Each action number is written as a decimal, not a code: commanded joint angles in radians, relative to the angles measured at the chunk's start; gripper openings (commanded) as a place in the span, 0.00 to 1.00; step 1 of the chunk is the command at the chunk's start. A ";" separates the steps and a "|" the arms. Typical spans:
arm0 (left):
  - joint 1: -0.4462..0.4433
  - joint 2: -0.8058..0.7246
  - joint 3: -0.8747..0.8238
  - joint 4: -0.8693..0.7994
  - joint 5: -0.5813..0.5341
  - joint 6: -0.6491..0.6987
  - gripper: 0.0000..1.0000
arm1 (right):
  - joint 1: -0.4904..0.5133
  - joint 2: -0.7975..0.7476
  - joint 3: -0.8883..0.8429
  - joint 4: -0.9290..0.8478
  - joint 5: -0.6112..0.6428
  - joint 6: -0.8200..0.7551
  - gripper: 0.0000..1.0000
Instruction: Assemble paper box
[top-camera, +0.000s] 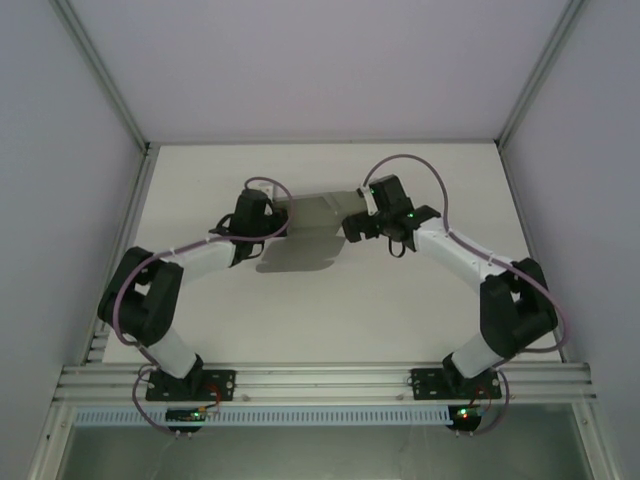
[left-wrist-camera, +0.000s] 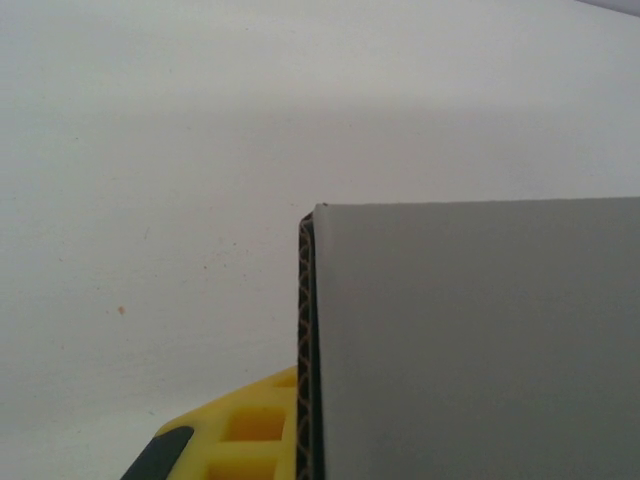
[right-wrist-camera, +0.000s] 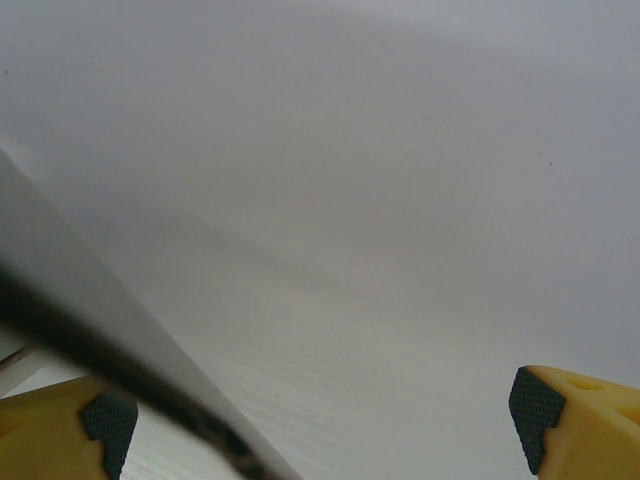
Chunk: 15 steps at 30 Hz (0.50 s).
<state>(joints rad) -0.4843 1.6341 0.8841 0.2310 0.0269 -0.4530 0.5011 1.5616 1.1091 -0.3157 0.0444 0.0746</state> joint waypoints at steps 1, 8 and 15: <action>-0.040 0.007 0.021 0.068 0.135 0.022 0.00 | 0.044 0.062 0.037 0.074 0.049 -0.016 0.99; -0.051 0.020 0.040 0.055 0.149 0.061 0.00 | 0.081 0.113 0.075 0.038 0.047 -0.060 0.98; -0.053 0.018 0.049 0.052 0.123 0.014 0.00 | 0.137 0.165 0.074 0.095 0.251 -0.093 0.98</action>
<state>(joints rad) -0.5095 1.6630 0.8879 0.2321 0.0631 -0.4118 0.5968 1.6810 1.1606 -0.2718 0.1905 0.0006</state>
